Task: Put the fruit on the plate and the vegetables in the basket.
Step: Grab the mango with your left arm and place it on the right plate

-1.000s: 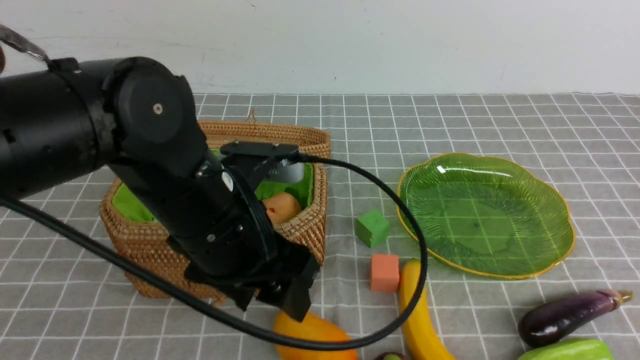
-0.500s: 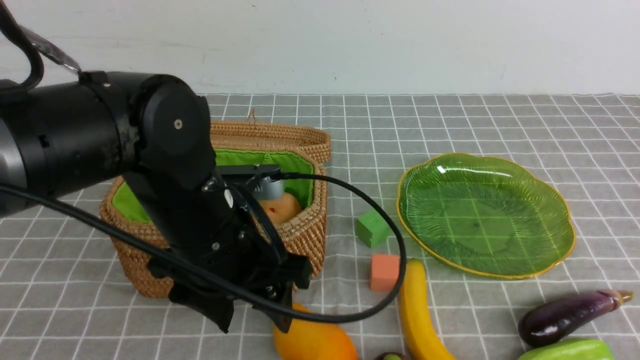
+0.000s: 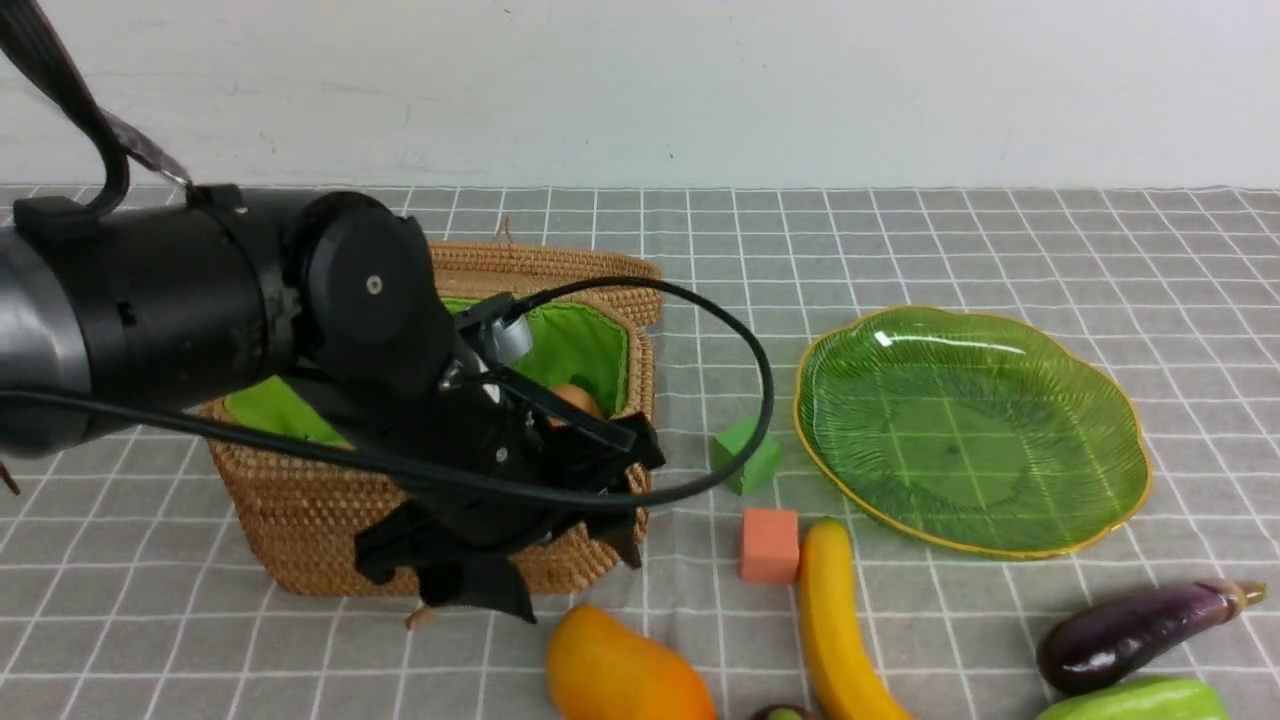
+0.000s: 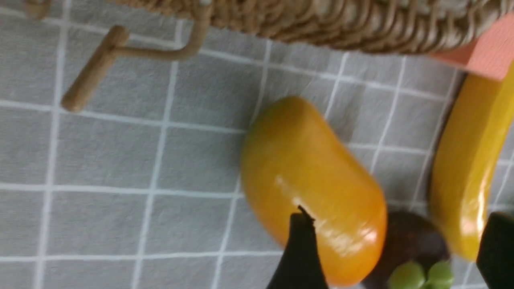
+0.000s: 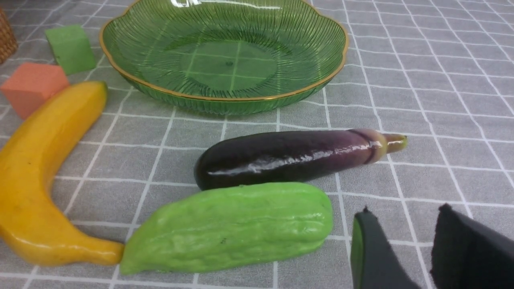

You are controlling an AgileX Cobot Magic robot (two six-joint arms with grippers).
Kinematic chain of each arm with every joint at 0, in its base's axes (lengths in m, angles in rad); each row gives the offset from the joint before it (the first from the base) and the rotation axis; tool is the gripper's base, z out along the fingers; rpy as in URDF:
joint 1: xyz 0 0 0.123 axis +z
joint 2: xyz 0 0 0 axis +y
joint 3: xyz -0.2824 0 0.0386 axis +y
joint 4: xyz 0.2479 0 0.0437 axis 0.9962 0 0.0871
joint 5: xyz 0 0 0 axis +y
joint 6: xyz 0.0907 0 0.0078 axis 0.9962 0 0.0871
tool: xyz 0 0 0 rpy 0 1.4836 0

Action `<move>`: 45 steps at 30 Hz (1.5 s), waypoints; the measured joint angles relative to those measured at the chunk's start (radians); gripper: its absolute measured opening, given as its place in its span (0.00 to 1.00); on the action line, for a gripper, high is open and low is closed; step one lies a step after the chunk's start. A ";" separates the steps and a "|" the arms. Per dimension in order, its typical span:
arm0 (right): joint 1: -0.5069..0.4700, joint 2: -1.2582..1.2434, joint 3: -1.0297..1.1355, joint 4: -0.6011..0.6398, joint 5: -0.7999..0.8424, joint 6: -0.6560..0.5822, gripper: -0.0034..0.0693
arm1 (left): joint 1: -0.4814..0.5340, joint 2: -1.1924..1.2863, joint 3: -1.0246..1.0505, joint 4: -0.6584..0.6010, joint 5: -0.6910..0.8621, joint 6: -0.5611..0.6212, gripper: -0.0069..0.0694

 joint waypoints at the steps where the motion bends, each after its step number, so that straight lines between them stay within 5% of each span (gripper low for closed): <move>1: 0.000 0.000 0.000 0.000 0.000 0.000 0.38 | 0.000 0.000 0.000 -0.002 0.000 -0.005 0.80; 8: 0.000 0.000 0.000 0.000 0.000 0.000 0.38 | -0.053 0.134 0.011 -0.028 0.060 -0.081 0.80; 25: 0.000 0.000 0.000 0.000 0.000 0.000 0.38 | -0.109 0.225 0.004 -0.053 -0.083 -0.152 0.79; 38: 0.000 0.000 0.000 0.000 0.000 0.000 0.38 | -0.109 0.107 -0.038 -0.001 -0.006 0.042 0.79; 45: 0.000 0.000 0.000 0.000 0.000 0.000 0.38 | -0.109 0.051 -0.323 -0.002 -0.030 0.207 0.79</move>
